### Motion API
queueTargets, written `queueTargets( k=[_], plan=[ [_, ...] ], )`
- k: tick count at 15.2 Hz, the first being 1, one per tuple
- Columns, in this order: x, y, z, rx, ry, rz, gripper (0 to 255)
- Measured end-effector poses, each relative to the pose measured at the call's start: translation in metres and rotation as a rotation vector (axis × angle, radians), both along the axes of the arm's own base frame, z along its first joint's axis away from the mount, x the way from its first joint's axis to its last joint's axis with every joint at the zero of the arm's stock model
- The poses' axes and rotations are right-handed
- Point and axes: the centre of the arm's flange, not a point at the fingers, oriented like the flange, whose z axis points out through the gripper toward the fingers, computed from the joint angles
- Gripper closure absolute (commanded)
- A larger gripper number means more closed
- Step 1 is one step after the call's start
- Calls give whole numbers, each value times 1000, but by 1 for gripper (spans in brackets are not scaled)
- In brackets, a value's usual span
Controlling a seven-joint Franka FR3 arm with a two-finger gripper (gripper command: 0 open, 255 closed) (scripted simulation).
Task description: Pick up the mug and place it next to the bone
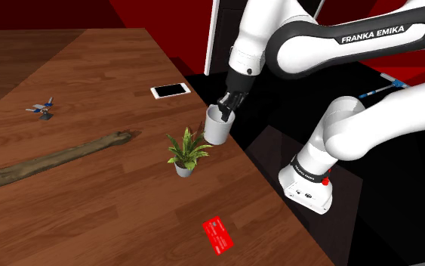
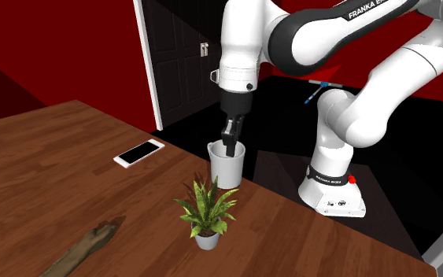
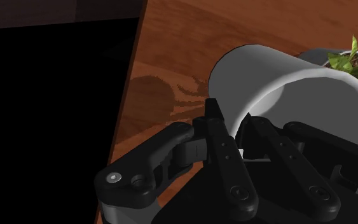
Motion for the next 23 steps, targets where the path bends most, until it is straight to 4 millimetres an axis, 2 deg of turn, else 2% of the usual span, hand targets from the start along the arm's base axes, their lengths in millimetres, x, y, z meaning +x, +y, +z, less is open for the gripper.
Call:
queueTargets(
  k=[16,19,23],
  plan=[
    [1,-1,85,0,0,0,255],
    [4,27,90,-1,0,0,255],
    [4,76,91,-2,0,1,255]
  ],
)
